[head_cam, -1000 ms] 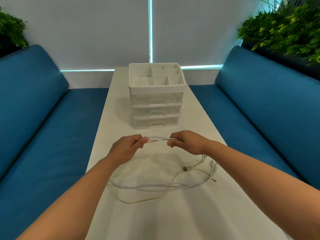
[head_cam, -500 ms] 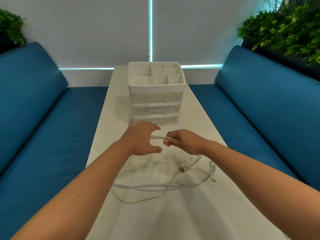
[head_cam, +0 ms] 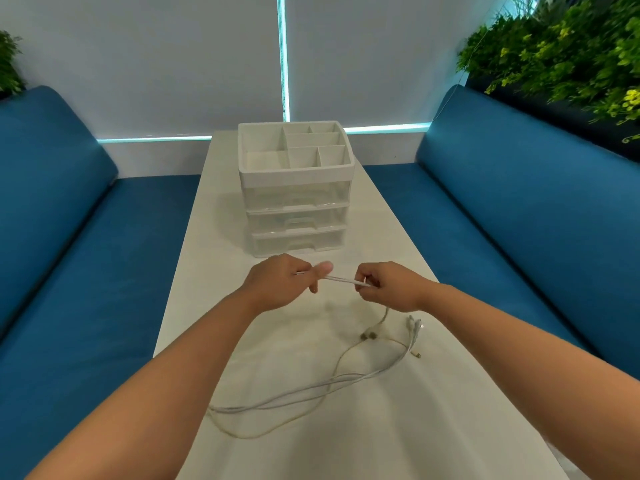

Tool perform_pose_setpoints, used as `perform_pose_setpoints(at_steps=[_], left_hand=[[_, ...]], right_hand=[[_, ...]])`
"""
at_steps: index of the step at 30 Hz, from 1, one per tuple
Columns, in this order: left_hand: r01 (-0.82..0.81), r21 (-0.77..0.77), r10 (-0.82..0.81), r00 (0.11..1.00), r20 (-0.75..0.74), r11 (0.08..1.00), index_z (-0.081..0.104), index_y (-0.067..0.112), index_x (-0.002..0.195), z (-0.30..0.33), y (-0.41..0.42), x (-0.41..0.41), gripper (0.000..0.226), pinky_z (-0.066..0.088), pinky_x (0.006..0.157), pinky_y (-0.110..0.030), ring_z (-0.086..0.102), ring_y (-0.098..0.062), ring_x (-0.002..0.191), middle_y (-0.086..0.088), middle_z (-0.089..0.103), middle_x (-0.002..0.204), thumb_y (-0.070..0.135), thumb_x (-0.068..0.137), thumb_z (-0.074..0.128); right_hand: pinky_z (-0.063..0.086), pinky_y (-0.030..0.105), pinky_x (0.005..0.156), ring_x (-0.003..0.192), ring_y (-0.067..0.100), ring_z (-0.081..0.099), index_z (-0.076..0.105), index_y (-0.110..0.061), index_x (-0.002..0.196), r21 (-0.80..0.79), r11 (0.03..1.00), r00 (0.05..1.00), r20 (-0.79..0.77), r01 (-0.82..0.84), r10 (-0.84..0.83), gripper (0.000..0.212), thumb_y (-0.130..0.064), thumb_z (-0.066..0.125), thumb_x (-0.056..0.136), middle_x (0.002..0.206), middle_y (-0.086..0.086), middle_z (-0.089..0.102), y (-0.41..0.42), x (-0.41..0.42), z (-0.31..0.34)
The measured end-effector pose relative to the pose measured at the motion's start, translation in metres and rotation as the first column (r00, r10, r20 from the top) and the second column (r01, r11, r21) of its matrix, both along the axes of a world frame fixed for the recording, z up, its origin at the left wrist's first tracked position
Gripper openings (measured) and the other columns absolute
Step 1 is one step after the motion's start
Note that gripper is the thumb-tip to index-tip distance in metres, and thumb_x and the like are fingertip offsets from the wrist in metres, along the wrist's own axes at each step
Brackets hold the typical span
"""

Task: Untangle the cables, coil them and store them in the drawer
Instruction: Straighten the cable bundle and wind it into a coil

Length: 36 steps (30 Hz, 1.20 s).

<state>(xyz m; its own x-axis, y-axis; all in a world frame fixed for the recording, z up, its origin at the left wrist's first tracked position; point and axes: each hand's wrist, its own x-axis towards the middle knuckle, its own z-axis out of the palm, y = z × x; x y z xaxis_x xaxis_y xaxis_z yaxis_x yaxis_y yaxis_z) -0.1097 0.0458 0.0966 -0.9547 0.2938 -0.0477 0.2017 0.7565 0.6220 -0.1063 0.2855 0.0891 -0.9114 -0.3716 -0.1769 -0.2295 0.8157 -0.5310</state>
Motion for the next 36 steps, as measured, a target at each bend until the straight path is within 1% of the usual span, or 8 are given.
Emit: perform_pose_setpoints(at_steps=[6, 13, 15, 18, 21, 26, 31, 36], left_hand=[[-0.010, 0.097, 0.012, 1.000, -0.017, 0.995, 0.063, 0.023, 0.065, -0.018, -0.010, -0.001, 0.054, 0.034, 0.060, -0.029, 0.041, -0.005, 0.047, 0.011, 0.043, 0.050, 0.065, 0.091, 0.043], [-0.052, -0.036, 0.048, 0.992, -0.120, 0.998, 0.060, 0.024, 0.069, -0.012, -0.032, -0.013, 0.051, 0.038, 0.063, -0.029, 0.053, -0.010, 0.064, 0.007, 0.062, 0.068, 0.063, 0.094, 0.040], [-0.051, -0.052, 0.044, 0.991, -0.129, 0.997, 0.061, 0.025, 0.070, -0.010, -0.035, -0.016, 0.051, 0.039, 0.065, -0.029, 0.055, -0.010, 0.068, 0.007, 0.064, 0.071, 0.064, 0.094, 0.039], [-0.052, -0.070, 0.042, 0.989, -0.140, 0.996, 0.060, 0.024, 0.070, -0.009, -0.035, -0.015, 0.052, 0.039, 0.066, -0.027, 0.056, -0.010, 0.069, 0.007, 0.063, 0.070, 0.065, 0.094, 0.038], [-0.032, -0.122, 0.011, 0.985, -0.174, 0.992, 0.057, 0.024, 0.071, -0.012, -0.031, -0.011, 0.051, 0.036, 0.062, -0.025, 0.053, -0.004, 0.064, 0.020, 0.058, 0.061, 0.064, 0.095, 0.035], [-0.007, -0.136, -0.020, 0.980, -0.196, 0.991, 0.053, 0.025, 0.071, -0.015, -0.034, -0.008, 0.048, 0.034, 0.062, -0.024, 0.053, 0.000, 0.065, 0.024, 0.058, 0.064, 0.061, 0.096, 0.034], [0.022, -0.266, -0.081, 0.974, -0.214, 0.964, 0.052, 0.021, 0.079, -0.019, -0.039, -0.009, 0.053, 0.039, 0.065, -0.026, 0.055, -0.007, 0.069, 0.009, 0.062, 0.073, 0.063, 0.096, 0.025], [-0.016, -0.251, -0.040, 0.976, -0.215, 0.968, 0.051, 0.022, 0.082, -0.024, -0.047, -0.013, 0.057, 0.041, 0.068, -0.030, 0.057, -0.014, 0.074, 0.007, 0.064, 0.078, 0.067, 0.092, 0.019]], right_hand=[[0.039, 0.028, 0.062, 0.063, 0.015, 0.046, 0.062, -0.012, 0.083, -0.091, 0.995, 0.999, -0.001, 0.042, -0.042, 0.037, -0.046, 0.052, 0.095, 0.074, 0.006, 0.059, 0.012, 0.007, -0.010], [0.048, 0.031, 0.073, 0.065, 0.015, 0.060, 0.059, -0.014, 0.099, -0.303, 0.950, 0.972, 0.235, 0.073, 0.001, 0.027, -0.040, 0.050, 0.098, 0.070, -0.001, 0.055, 0.015, 0.011, -0.006], [0.046, 0.028, 0.070, 0.065, 0.013, 0.050, 0.062, -0.019, 0.107, -0.227, 0.973, 0.971, 0.238, 0.046, 0.009, 0.024, -0.034, 0.044, 0.101, 0.071, -0.007, 0.047, 0.016, 0.011, -0.007], [0.042, 0.024, 0.079, 0.081, 0.011, 0.050, 0.053, -0.029, 0.134, 0.105, 0.990, 0.995, 0.049, -0.090, 0.085, 0.034, -0.029, 0.039, 0.103, 0.084, -0.013, 0.050, 0.016, 0.008, -0.007], [0.044, 0.029, 0.075, 0.080, 0.016, 0.057, 0.048, -0.033, 0.139, 0.244, 0.970, 0.996, -0.083, -0.004, 0.025, 0.037, -0.030, 0.039, 0.103, 0.093, -0.003, 0.057, 0.019, 0.003, -0.007], [0.046, 0.020, 0.053, 0.057, 0.018, 0.059, 0.066, -0.013, 0.091, -0.129, 0.973, 0.977, -0.068, 0.193, -0.203, 0.024, -0.031, 0.052, 0.098, 0.073, 0.001, 0.062, 0.023, -0.005, 0.000], [0.055, 0.035, 0.069, 0.068, 0.019, 0.068, 0.068, -0.012, 0.095, -0.497, 0.838, 0.969, 0.204, 0.224, -0.138, 0.021, -0.029, 0.055, 0.097, 0.061, 0.003, 0.050, 0.016, -0.002, 0.016], [0.046, 0.027, 0.056, 0.051, 0.013, 0.034, 0.076, -0.018, 0.103, -0.522, 0.820, 0.949, 0.306, 0.234, -0.076, 0.025, -0.034, 0.059, 0.093, 0.058, -0.002, 0.033, 0.014, -0.003, 0.026]])
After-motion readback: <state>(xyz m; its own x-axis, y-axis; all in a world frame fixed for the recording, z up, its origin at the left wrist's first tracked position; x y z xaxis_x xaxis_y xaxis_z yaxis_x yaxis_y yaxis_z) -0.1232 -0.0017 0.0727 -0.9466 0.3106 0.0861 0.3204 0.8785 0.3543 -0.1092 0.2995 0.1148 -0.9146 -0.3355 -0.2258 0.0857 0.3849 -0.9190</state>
